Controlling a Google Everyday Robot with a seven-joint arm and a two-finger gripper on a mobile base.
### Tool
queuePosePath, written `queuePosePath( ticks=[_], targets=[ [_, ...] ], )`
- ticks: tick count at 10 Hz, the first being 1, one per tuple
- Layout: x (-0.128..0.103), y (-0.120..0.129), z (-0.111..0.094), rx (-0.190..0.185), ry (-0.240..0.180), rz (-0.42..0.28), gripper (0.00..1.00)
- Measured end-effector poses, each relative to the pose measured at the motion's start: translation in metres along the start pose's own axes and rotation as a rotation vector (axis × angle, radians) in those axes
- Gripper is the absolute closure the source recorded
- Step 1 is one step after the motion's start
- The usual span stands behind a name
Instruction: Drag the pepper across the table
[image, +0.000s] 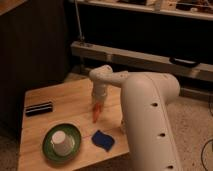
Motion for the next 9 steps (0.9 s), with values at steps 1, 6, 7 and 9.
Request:
queuePosePath(
  ticks=[1,6,7,9],
  targets=[
    [-0.004,0.002,0.001,-0.002,-0.003,0.0,0.65],
    [-0.022,0.01,0.0,-0.004,-0.009,-0.004,0.65],
    [-0.024,0.011,-0.001,-0.001,-0.008,-0.005,0.65],
    [-0.029,0.013,-0.003,-0.001,-0.007,-0.009,0.65]
  ],
)
